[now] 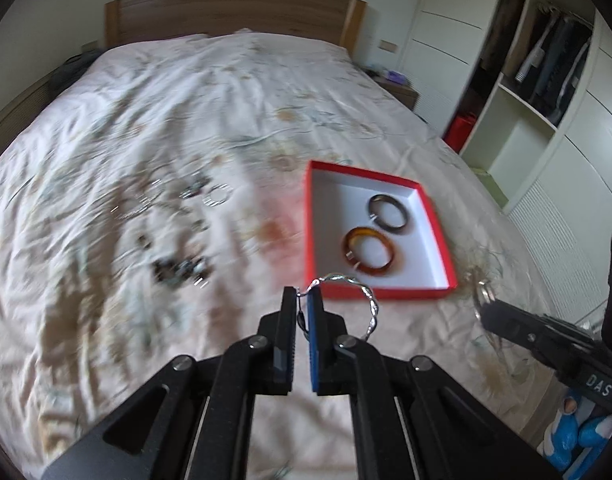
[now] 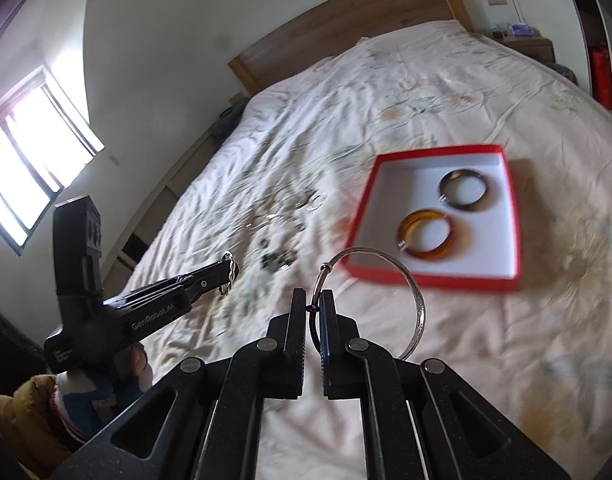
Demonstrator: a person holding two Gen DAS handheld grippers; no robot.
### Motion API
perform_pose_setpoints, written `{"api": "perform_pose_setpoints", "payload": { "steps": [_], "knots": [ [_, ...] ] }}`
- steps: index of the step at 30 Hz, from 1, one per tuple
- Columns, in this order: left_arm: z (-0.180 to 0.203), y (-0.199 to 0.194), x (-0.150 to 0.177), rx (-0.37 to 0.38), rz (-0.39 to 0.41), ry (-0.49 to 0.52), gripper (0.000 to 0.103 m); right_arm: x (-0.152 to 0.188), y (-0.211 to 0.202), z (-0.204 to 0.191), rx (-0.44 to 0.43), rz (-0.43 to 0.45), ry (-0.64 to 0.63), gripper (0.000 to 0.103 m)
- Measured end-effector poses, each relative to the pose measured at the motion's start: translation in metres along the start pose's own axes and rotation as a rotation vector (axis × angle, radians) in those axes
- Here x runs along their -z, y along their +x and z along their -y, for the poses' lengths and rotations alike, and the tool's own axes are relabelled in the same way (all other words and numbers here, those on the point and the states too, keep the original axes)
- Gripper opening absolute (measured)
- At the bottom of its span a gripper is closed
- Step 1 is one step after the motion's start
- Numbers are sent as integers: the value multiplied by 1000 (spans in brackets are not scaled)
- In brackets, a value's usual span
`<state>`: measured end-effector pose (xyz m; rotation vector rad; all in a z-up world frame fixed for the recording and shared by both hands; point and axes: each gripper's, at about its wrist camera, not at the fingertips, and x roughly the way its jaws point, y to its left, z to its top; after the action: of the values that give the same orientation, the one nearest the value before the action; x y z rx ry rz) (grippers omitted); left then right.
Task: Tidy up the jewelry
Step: 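Carry both silver pieces into the red box and open both tools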
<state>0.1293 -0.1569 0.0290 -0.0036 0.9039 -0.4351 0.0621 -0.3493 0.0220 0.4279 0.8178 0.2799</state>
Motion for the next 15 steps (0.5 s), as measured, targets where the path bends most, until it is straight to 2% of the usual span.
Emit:
{"api": "perform_pose_setpoints", "payload": {
  "steps": [10, 15],
  "knots": [
    [46, 112, -70, 20, -64, 82, 5, -79, 67, 65, 83, -29, -38, 6],
    [56, 171, -93, 17, -98, 77, 5, -112, 110, 97, 131, -58, -73, 6]
  ]
}}
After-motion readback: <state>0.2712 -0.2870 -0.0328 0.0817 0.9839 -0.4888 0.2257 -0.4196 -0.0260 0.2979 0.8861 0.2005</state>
